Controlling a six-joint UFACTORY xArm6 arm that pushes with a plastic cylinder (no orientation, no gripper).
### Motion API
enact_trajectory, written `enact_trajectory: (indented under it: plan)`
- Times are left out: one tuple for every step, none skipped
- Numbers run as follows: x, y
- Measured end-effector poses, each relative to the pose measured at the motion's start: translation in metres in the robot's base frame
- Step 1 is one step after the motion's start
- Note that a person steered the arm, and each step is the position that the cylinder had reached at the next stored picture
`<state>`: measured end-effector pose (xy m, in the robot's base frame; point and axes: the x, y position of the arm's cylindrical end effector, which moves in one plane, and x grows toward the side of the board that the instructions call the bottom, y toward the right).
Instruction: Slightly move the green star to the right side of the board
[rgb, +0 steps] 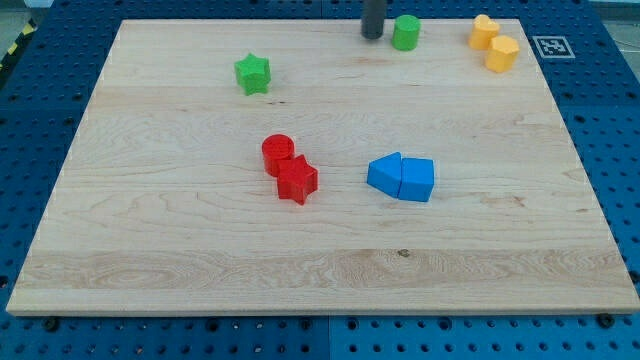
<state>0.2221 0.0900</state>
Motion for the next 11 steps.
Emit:
enact_trajectory:
  plan:
    - [0.000,0.043]
    - [0.000,0.077]
    - [0.000,0.076]
    - [0.000,0.011]
    - [0.000,-0.079]
    - [0.010,-0.157]
    - [0.034,-0.221]
    - [0.079,-0.235]
    - [0.118,-0.188]
    - [0.114,-0.100]
    - [0.094,-0.032]
